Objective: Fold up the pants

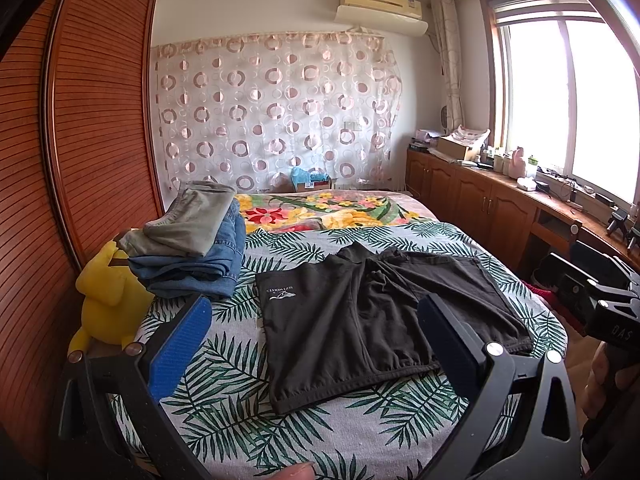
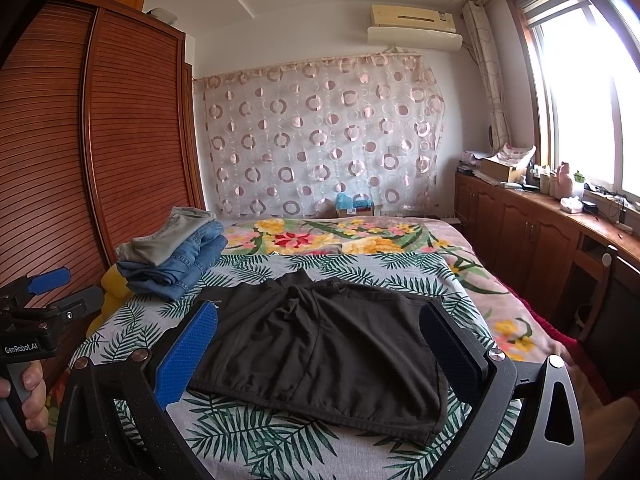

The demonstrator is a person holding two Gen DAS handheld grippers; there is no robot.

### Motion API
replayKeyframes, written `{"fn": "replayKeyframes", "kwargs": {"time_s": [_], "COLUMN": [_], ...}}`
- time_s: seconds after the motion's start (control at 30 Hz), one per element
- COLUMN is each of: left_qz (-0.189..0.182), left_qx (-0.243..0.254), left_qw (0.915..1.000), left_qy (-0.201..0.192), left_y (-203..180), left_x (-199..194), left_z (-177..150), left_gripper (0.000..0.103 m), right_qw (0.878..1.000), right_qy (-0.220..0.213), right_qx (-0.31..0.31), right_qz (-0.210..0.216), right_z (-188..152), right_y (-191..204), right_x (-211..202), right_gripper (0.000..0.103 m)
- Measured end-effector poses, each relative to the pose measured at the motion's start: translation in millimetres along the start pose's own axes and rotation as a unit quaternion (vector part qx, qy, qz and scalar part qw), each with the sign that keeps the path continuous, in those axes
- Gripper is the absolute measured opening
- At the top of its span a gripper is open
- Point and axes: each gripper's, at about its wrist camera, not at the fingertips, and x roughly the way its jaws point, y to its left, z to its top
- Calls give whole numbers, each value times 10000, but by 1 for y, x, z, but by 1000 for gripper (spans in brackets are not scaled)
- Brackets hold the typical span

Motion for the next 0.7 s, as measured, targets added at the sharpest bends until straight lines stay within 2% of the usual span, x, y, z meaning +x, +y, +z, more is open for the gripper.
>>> {"fn": "replayKeyframes", "kwargs": {"time_s": [0.7], "left_qz": [-9], "left_qx": [6], "left_qw": [10000], "left_qy": [53], "left_y": [-4], "left_x": [2], "left_z": [0], "left_gripper": [103], "right_qw": [10000], "right_qy": [24], "right_qx": [-24], "right_qz": [-17], "right_z": [-1], "right_y": [2], "right_x": [2], "right_gripper": [101]}}
